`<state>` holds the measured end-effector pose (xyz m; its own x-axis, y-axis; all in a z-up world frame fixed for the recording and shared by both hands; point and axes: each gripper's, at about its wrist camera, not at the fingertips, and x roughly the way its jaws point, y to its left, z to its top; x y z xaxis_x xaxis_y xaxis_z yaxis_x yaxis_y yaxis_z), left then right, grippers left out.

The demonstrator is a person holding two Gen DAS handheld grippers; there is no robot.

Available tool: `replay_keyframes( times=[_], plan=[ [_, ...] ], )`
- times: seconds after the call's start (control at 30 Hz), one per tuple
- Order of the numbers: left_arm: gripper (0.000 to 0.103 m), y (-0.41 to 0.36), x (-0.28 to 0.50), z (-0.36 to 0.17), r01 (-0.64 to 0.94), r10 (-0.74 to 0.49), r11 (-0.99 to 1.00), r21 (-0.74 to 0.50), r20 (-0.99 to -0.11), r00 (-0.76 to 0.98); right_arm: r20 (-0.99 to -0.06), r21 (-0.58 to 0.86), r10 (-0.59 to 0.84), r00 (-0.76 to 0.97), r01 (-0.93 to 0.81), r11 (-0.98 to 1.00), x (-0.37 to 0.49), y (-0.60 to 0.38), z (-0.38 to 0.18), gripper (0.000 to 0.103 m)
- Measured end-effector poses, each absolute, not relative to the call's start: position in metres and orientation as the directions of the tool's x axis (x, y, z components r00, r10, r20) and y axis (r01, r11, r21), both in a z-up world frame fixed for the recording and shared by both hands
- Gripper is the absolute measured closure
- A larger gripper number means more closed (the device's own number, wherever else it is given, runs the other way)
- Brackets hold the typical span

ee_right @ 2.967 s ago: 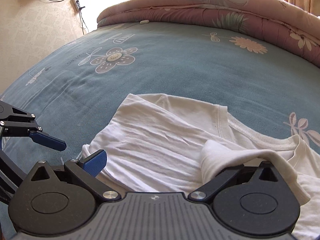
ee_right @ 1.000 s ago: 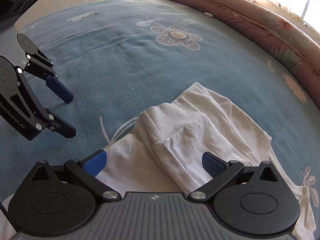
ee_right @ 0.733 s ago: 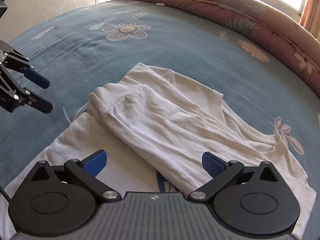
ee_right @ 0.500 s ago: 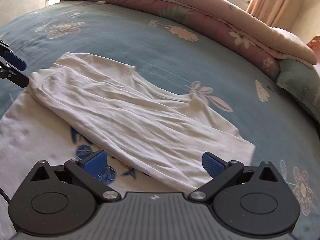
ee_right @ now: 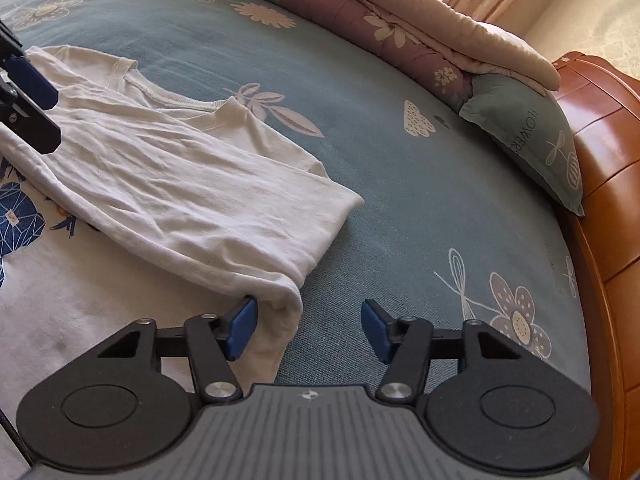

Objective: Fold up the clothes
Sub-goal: 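Withdraw the open right tool from the folded shirt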

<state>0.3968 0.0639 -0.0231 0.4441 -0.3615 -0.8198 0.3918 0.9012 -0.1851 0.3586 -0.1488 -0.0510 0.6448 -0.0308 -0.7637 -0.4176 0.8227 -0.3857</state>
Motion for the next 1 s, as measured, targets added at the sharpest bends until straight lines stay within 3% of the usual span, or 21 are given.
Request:
replay_keyframes(
  times=[0.1, 0.23, 0.27, 0.37, 0.43, 0.57, 0.7, 0.83, 0.93, 1.0],
  plan=[
    [0.036, 0.052, 0.400, -0.025, 0.404, -0.358, 0.898, -0.177, -0.827, 0.434, -0.764, -0.397, 0.015, 0.645, -0.489, 0.777, 0.359, -0.145, -0.053, 0.081],
    [0.036, 0.041, 0.404, -0.027, 0.410, -0.354, 0.896, -0.170, -0.831, 0.429, -0.774, -0.388, 0.019, 0.633, -0.499, 0.775, 0.360, -0.150, -0.055, 0.084],
    [0.036, 0.039, 0.406, -0.027, 0.413, -0.354, 0.895, -0.169, -0.832, 0.428, -0.781, -0.376, 0.005, 0.624, -0.478, 0.794, 0.360, -0.155, -0.057, 0.081],
    [0.036, 0.035, 0.410, -0.025, 0.423, -0.354, 0.892, -0.162, -0.831, 0.429, -0.795, -0.321, -0.024, 0.606, -0.388, 0.864, 0.359, -0.173, -0.054, 0.058],
    [0.036, 0.036, 0.412, -0.024, 0.421, -0.349, 0.894, -0.154, -0.830, 0.436, -0.797, -0.295, -0.039, 0.603, -0.332, 0.896, 0.358, -0.180, -0.046, 0.053],
    [0.036, 0.045, 0.415, -0.021, 0.394, -0.333, 0.907, -0.146, -0.823, 0.461, -0.747, -0.253, -0.052, 0.663, -0.211, 0.944, 0.361, -0.186, -0.019, 0.029],
    [0.036, 0.056, 0.416, -0.021, 0.359, -0.318, 0.921, -0.148, -0.819, 0.477, -0.736, -0.189, 0.025, 0.676, -0.241, 0.952, 0.377, -0.162, -0.020, 0.026],
    [0.036, 0.070, 0.414, -0.023, 0.344, -0.296, 0.929, -0.136, -0.831, 0.471, -0.744, -0.336, -0.037, 0.667, -0.325, 0.884, 0.388, -0.134, -0.055, 0.027],
    [0.036, 0.084, 0.410, -0.025, 0.339, -0.279, 0.933, -0.121, -0.838, 0.468, -0.744, -0.336, -0.076, 0.664, -0.273, 0.902, 0.393, -0.167, -0.063, 0.014],
    [0.036, 0.094, 0.409, -0.028, 0.327, -0.272, 0.937, -0.122, -0.841, 0.467, -0.759, -0.322, -0.094, 0.644, -0.245, 0.915, 0.397, -0.182, -0.058, 0.012]
  ],
)
